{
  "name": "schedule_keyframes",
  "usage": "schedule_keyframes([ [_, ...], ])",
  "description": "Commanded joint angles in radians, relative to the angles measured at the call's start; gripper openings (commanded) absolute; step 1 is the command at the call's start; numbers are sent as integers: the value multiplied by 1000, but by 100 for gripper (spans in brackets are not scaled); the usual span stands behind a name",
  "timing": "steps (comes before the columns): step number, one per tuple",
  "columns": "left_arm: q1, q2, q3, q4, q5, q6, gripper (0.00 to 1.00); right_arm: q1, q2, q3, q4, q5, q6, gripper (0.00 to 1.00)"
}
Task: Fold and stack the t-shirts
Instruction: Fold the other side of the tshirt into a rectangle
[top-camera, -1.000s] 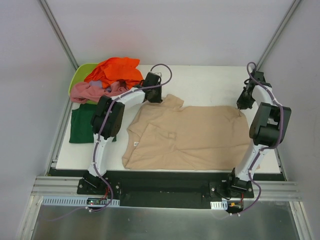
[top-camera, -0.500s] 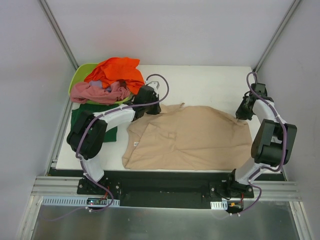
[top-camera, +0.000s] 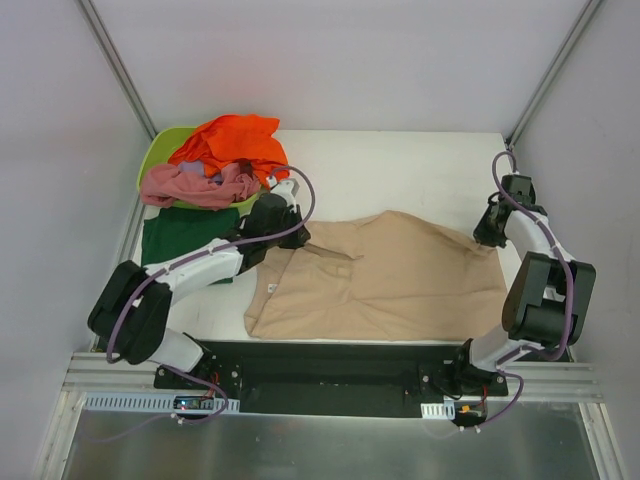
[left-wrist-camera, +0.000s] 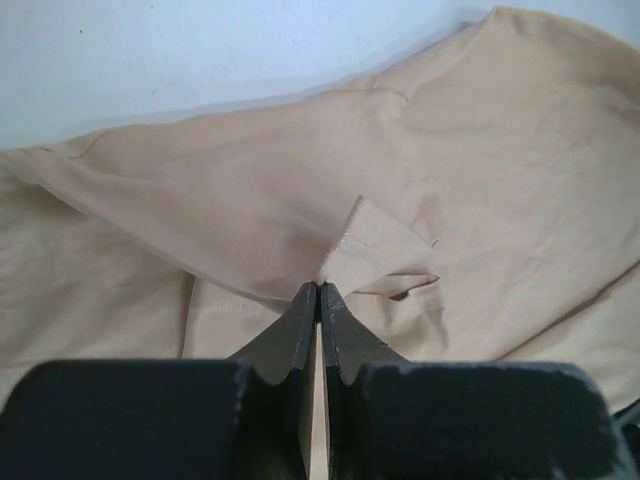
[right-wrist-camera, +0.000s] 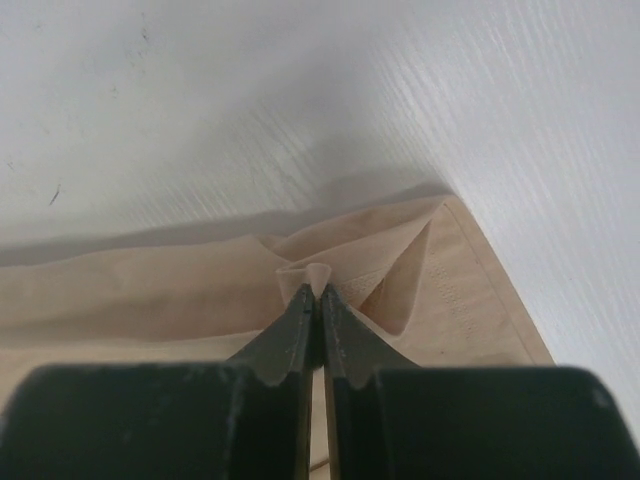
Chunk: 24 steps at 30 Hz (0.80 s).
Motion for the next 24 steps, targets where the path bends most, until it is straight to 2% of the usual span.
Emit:
schedule_keyframes([
  [1, -11, -124, -16, -43, 3, -59, 0, -5, -60, -15, 13, 92, -11, 5],
  [8, -11, -268, -45, -140, -3, -110, 0, -5, -134, -41, 19, 170, -12, 6],
  [14, -11, -362, -54, -209, 9, -118, 0, -5, -131, -23, -10, 216, -12, 5],
  [24, -11, -562, -167, -279, 63, -177, 0, -5, -139, 34, -87, 293, -45, 5],
])
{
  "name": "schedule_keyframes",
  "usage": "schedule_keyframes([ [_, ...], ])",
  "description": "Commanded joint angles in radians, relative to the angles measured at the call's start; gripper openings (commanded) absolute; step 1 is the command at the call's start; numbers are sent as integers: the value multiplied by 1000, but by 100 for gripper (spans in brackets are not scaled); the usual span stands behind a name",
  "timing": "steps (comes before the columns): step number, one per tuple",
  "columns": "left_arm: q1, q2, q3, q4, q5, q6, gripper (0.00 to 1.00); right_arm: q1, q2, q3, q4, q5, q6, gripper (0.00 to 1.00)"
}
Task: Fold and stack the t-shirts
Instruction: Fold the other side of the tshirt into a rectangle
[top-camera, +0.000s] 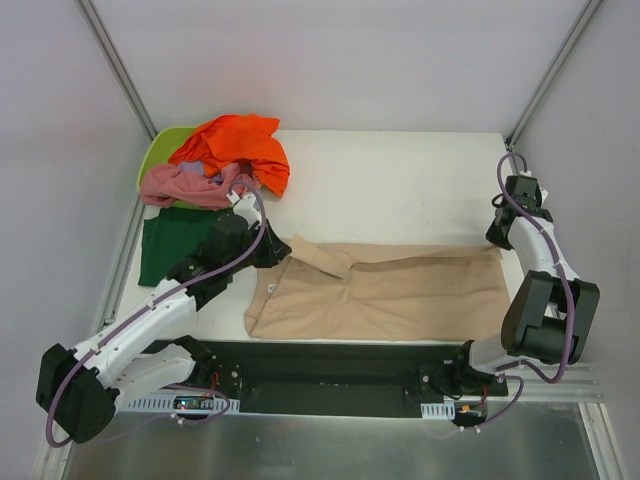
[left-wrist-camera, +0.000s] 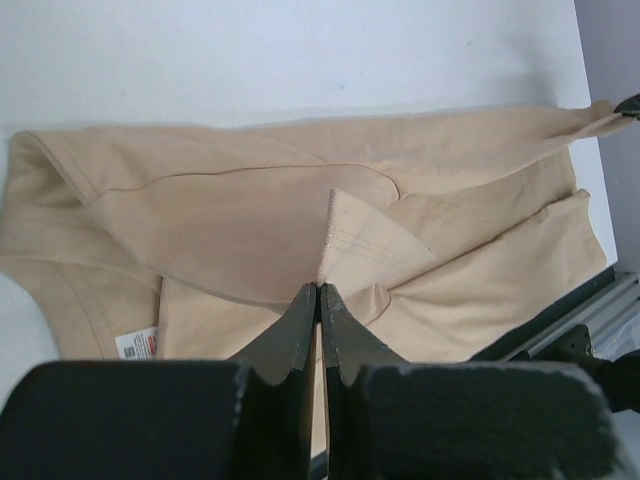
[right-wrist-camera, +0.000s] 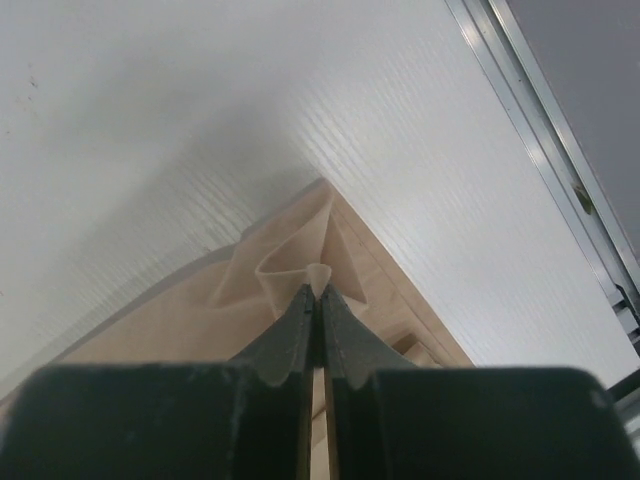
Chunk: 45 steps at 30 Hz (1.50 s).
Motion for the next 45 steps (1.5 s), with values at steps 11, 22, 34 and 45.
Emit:
schedule_keyframes([
  [11, -11, -215, -113, -74, 119, -72, 0, -6, -20, 77, -92, 61, -20, 4],
  [22, -12, -290, -199, -91, 216, -131, 0, -5, -8, 64, -105, 79, -16, 4],
  [34, -15, -350, -266, -103, 257, -180, 0, -6, -2, 18, -105, 76, 27, 5],
  [45, -21, -374, -328, -118, 291, -201, 0, -6, 35, -11, -109, 145, 61, 6],
])
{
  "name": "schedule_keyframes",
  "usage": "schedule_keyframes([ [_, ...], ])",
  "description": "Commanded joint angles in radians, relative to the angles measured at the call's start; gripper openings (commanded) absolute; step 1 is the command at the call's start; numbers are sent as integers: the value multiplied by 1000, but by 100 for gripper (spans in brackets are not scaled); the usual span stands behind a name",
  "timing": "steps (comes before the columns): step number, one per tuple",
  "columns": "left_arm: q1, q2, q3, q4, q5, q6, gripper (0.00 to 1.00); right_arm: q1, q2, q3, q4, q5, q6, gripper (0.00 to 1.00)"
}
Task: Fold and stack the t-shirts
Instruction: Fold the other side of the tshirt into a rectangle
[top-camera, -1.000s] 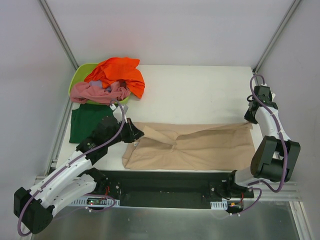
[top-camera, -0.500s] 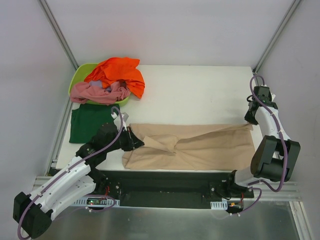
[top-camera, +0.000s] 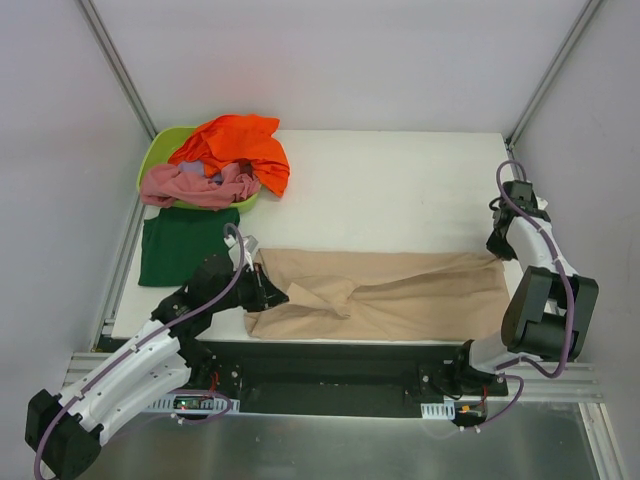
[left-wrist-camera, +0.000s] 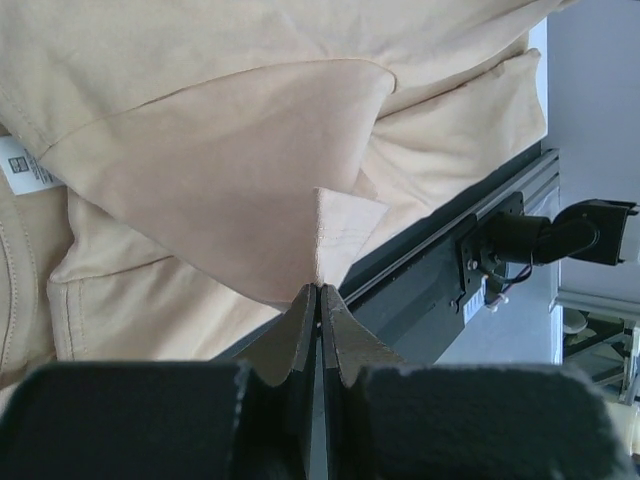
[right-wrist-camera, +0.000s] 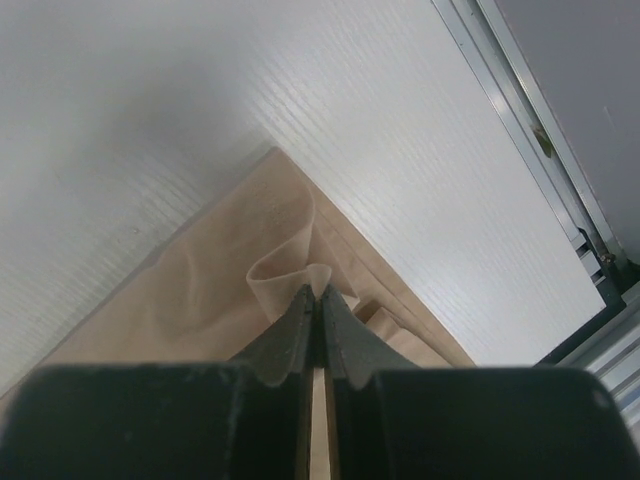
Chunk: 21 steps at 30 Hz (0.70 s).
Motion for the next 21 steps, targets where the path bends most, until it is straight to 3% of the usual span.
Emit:
schedule_keyframes([
  [1, -9, -18, -26, -15, 37, -21, 0, -6, 25, -3, -13, 70, 34, 7],
  [10, -9, -16, -57, -35, 37, -24, 0, -6, 68, -38, -18, 105, 62, 13],
  [12, -9, -15, -62, -35, 35, -28, 0, -5, 62, -50, -12, 104, 62, 28],
  [13, -9, -15, -63, -35, 37, -30, 0, -5, 54, -55, -9, 102, 64, 41],
  [15, -9, -15, -63, -35, 35, -30, 0, -5, 30, -55, -10, 87, 62, 59],
  [19, -9, -15, -66, -35, 24, -30, 0, 15, -77, -84, 24, -33, 12, 79],
  [21, -9, -7, -66, -35, 15, -32, 0, 52, -163, -125, 82, -180, -25, 83],
])
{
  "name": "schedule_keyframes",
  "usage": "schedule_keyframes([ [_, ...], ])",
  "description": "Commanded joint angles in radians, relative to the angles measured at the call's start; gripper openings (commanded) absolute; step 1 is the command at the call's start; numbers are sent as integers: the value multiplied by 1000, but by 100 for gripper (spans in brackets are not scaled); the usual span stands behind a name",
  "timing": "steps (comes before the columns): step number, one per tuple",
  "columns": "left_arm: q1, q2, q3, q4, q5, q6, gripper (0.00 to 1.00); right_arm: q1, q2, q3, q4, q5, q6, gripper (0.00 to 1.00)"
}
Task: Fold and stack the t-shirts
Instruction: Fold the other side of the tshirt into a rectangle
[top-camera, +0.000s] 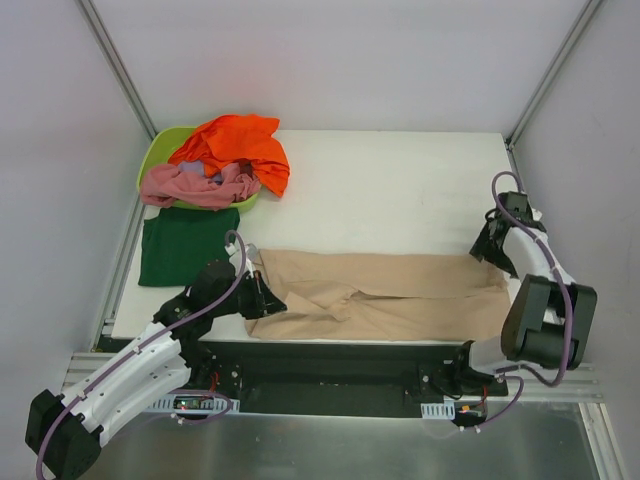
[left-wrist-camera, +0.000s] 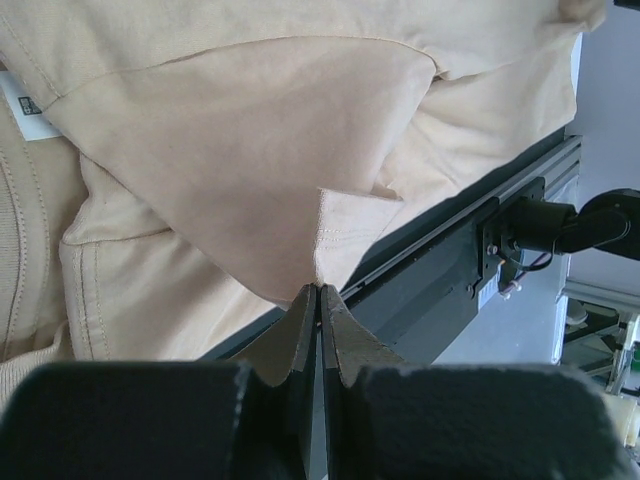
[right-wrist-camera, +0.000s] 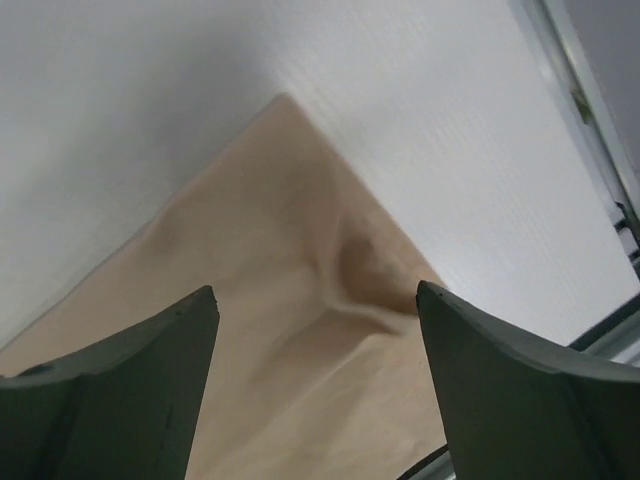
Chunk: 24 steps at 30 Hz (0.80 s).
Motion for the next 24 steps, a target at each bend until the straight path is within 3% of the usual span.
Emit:
schedule_keyframes([
  [1, -8, 6, -5, -2, -6, -7, 0, 70, -221, -65, 95, -285, -96, 83],
  [6, -8, 31, 21, -2, -78, -1, 0, 329, -454, -194, 224, -740, -179, 83],
  [9, -8, 57, 42, -2, -104, 0, 0, 567, -534, -258, 240, -879, -252, 83],
  [12, -8, 92, 61, -2, -121, 6, 0, 838, -547, -332, 321, -863, -300, 81],
  [15, -8, 126, 76, -1, -128, 12, 0, 1010, -492, -352, 430, -841, -314, 79],
  [24, -8, 148, 70, 4, -159, 20, 0, 1178, -141, -175, 362, -654, -328, 60],
])
